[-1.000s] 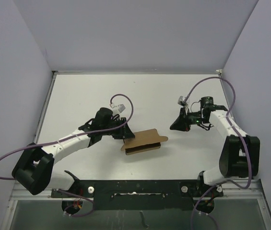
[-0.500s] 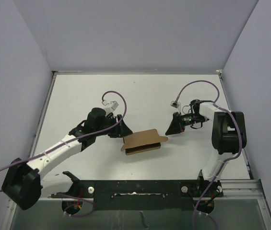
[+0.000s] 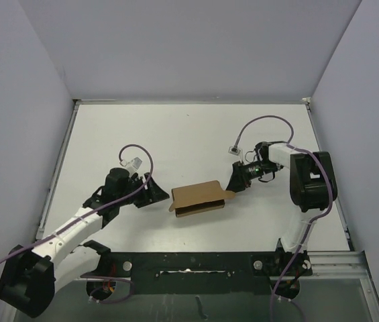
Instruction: Fold the paper box
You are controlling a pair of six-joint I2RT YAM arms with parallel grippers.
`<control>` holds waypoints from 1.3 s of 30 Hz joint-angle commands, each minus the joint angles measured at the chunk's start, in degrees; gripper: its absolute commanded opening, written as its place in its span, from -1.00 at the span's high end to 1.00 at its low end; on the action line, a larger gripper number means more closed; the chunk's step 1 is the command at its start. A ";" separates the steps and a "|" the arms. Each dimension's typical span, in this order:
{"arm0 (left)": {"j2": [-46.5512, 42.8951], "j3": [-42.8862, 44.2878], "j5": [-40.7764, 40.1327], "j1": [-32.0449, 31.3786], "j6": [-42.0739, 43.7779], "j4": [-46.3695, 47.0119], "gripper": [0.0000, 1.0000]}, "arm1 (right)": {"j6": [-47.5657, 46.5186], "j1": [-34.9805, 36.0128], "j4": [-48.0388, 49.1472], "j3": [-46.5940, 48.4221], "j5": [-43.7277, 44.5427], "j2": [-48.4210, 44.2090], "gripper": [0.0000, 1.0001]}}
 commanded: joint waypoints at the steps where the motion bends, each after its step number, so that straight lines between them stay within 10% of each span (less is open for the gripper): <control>1: 3.78 1.26 4.28 0.76 -3.30 11.29 -0.19 | 1.46 0.60 0.32 1.91 -0.44 1.32 0.27; 39: 16.54 2.54 2.31 -4.29 -8.13 16.02 0.05 | 5.59 4.27 3.97 2.00 3.18 3.30 0.14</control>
